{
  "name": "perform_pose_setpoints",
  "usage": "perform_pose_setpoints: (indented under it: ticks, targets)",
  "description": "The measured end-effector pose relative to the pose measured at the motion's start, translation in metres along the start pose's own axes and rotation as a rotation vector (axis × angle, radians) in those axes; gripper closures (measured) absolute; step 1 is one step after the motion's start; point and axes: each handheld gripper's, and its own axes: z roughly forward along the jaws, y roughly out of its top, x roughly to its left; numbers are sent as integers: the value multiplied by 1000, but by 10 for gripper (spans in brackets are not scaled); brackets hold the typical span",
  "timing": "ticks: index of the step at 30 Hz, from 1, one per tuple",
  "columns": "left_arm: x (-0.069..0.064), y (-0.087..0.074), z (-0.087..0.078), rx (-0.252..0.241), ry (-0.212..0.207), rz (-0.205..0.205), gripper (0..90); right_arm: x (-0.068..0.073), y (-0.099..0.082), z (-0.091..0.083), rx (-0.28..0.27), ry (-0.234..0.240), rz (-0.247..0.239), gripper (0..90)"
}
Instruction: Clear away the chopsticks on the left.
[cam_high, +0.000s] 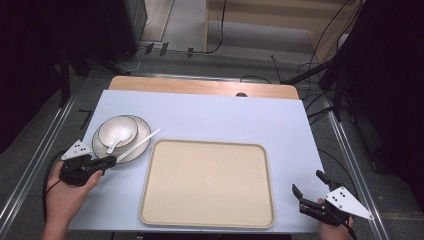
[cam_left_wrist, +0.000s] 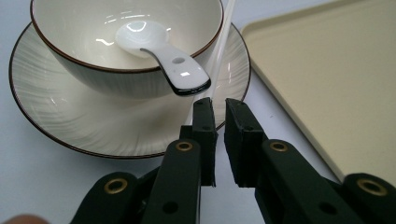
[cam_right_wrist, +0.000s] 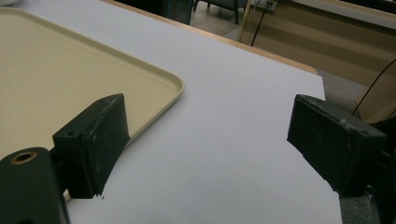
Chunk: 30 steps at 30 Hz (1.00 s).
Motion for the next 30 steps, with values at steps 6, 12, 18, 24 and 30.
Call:
perform_pose_setpoints:
  ticks: [6, 12, 18, 24, 30]
  targets:
    - [-2, -1, 6, 16, 30, 8, 807, 1, 0, 0, 4, 4, 1, 130]
    - [-4, -1, 10, 28, 47, 13, 796, 0, -1, 0, 2, 4, 0, 130]
    - [-4, 0, 10, 20, 31, 1, 792, 1, -1, 0, 3, 4, 1, 130]
    - [-3, -1, 12, 17, 46, -14, 783, 0, -1, 1, 3, 7, -2, 130]
    - [-4, -1, 15, 26, 48, -12, 776, 0, -1, 1, 6, 3, 1, 130]
